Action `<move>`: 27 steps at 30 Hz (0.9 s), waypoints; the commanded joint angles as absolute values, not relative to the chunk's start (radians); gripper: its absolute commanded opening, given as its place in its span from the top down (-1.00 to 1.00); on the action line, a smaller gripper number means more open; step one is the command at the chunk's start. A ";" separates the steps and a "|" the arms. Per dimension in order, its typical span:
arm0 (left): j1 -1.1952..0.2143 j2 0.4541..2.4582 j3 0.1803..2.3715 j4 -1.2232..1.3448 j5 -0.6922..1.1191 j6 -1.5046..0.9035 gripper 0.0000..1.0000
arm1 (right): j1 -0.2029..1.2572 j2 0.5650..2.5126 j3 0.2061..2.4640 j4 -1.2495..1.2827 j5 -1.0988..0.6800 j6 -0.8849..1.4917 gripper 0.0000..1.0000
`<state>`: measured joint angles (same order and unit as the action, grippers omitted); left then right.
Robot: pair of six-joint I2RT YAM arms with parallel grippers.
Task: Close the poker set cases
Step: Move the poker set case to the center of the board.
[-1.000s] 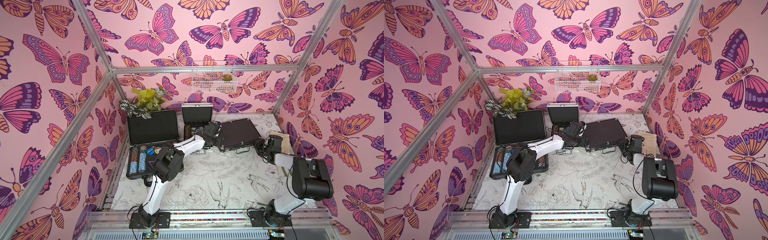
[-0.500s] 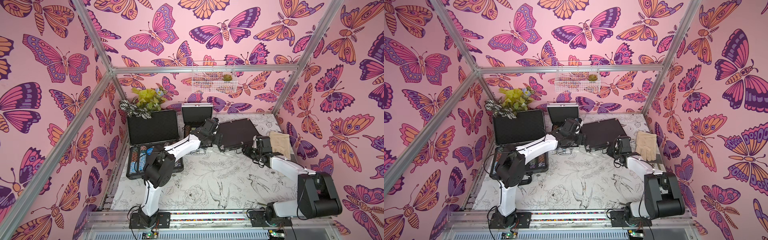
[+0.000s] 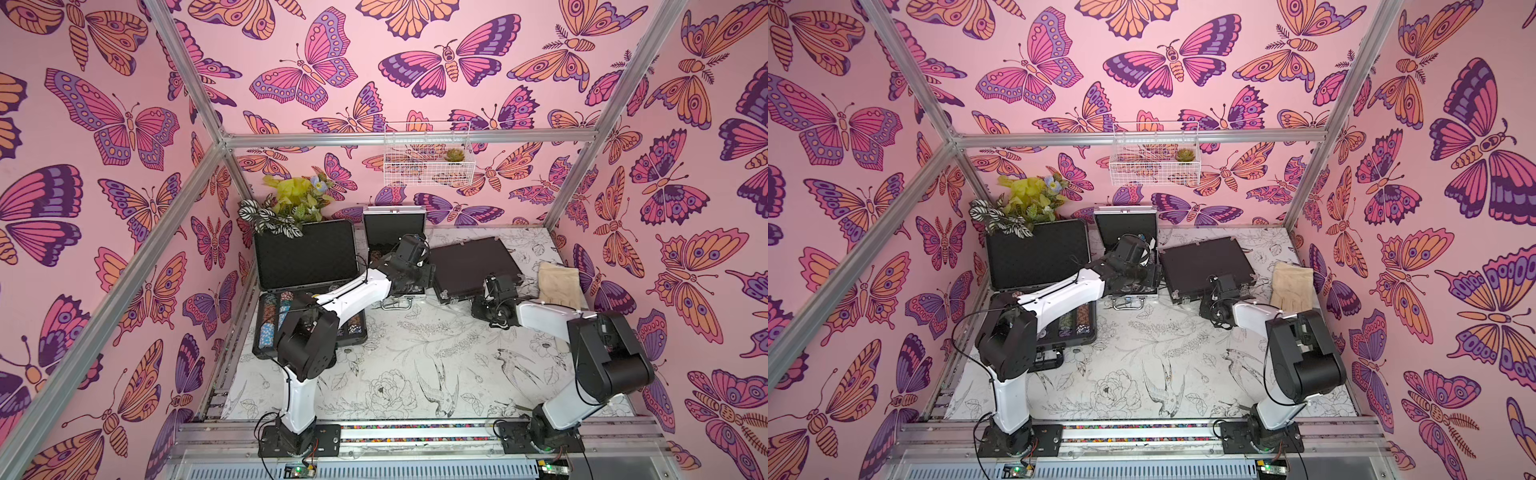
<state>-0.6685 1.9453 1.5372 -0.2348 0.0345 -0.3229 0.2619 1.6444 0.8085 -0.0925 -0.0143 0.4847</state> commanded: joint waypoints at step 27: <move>-0.652 1.942 1.542 -0.234 0.072 -0.346 -0.42 | 0.296 1.814 0.929 -0.041 0.032 0.406 0.77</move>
<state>-0.6594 1.9453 1.5387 -0.2333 0.0635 -0.3420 0.3000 1.7691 0.9188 -0.0380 0.0284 0.3386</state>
